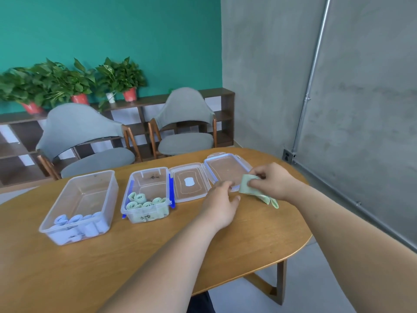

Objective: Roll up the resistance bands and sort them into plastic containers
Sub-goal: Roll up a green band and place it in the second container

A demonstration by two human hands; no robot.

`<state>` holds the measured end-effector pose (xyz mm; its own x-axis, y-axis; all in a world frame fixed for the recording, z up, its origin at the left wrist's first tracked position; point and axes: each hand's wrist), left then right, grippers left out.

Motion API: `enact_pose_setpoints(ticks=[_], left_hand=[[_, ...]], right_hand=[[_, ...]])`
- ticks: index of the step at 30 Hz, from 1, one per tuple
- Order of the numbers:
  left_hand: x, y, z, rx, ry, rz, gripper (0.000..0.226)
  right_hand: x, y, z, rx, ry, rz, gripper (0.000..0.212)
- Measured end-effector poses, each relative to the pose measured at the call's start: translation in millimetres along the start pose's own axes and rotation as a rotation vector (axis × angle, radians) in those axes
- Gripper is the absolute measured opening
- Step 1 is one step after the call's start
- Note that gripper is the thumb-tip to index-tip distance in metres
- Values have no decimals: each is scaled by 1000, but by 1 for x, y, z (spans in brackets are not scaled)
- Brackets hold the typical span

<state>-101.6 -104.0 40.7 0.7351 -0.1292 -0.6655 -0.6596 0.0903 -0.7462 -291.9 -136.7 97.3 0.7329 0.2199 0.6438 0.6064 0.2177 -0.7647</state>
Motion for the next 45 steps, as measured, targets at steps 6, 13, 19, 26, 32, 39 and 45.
enact_pose_setpoints(ticks=[6, 13, 19, 26, 32, 39, 45], left_hand=[[9, -59, 28, -98, -4, 157, 46], [40, -126, 82, -56, 50, 355, 46], [78, -164, 138, -176, -24, 324, 28], [121, -212, 215, -349, -182, 447, 14], [160, -252, 270, -655, -347, 665, 18], [192, -287, 304, -831, -430, 890, 15], [227, -312, 308, -846, -469, 851, 27]], right_hand=[[60, -1, 1, 74, -106, -93, 15], [138, 22, 5, 233, -237, -153, 16], [205, 65, 0, 313, -337, -133, 20], [287, 131, 2, 427, -470, -130, 16], [342, 180, 5, 490, -526, -140, 18], [383, 246, -3, 603, -372, -290, 15], [413, 298, -11, 643, -321, -439, 22]])
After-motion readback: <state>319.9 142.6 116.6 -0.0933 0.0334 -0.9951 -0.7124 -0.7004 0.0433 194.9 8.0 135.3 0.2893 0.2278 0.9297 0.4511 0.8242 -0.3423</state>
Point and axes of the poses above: each hand's wrist, its own z-axis away from the middle knuckle, its own y-axis out of the palm, x = y × z, and after that the axes turned 8 degrees about x, right-handed
